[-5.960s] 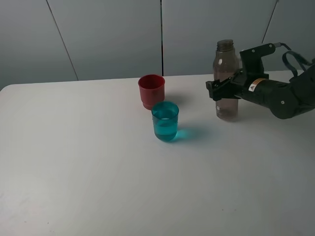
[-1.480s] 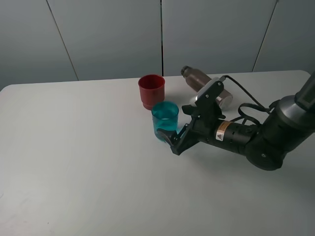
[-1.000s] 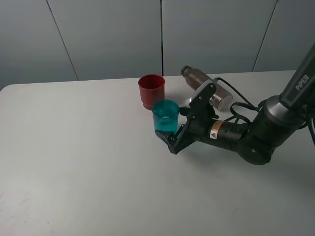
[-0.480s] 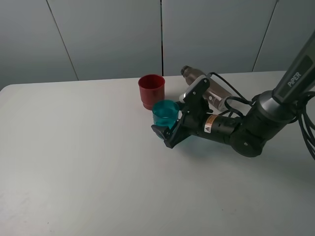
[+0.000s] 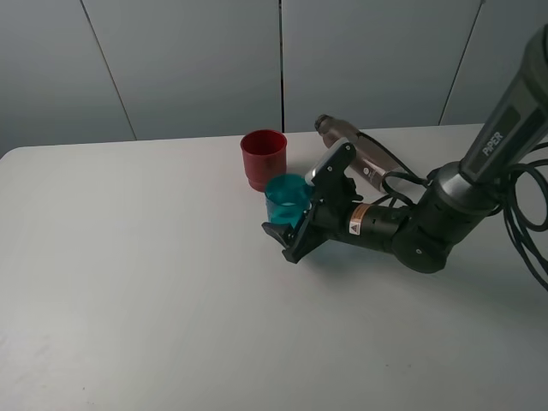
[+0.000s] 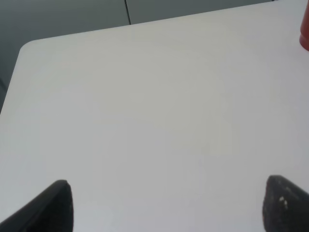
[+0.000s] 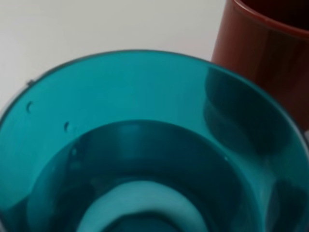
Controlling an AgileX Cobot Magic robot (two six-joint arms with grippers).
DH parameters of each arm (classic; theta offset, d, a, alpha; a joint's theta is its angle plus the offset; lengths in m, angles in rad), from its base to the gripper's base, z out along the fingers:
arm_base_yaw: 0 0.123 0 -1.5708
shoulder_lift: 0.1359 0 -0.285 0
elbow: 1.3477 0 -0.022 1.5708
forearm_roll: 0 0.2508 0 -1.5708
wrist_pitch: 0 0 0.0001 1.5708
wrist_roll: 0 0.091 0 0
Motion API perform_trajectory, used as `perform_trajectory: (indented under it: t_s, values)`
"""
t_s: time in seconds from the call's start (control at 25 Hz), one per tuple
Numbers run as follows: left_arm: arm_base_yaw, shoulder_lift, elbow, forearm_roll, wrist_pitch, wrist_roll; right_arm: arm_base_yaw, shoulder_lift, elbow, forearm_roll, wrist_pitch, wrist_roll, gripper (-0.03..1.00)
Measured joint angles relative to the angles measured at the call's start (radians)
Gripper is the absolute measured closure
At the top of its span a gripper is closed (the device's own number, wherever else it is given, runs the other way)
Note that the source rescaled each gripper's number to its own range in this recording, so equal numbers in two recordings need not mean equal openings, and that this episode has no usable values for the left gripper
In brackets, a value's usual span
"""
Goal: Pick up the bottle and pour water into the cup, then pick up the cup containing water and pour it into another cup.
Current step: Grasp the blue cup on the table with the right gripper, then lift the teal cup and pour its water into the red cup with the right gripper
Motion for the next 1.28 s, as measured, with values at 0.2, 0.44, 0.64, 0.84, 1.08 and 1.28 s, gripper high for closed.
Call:
perform_trajectory:
  t_s: [0.2,0.44,0.64,0.84,1.08,1.28]
  values:
    - [0.0,0.0,0.0,0.0,0.0,0.0,0.0,0.001,0.0,0.001,-0.007,-0.035,0.82]
    - [0.0,0.0,0.0,0.0,0.0,0.0,0.0,0.001,0.0,0.001,-0.007,-0.043,0.82]
    - [0.0,0.0,0.0,0.0,0.0,0.0,0.0,0.001,0.0,0.001,-0.007,-0.043,0.82]
    - [0.0,0.0,0.0,0.0,0.0,0.0,0.0,-0.006,0.0,0.001,0.008,-0.043,0.82]
    - [0.0,0.0,0.0,0.0,0.0,0.0,0.0,-0.072,-0.004,-0.001,0.138,-0.027,0.82]
    - [0.0,0.0,0.0,0.0,0.0,0.0,0.0,-0.142,-0.033,0.028,0.223,-0.025,0.82]
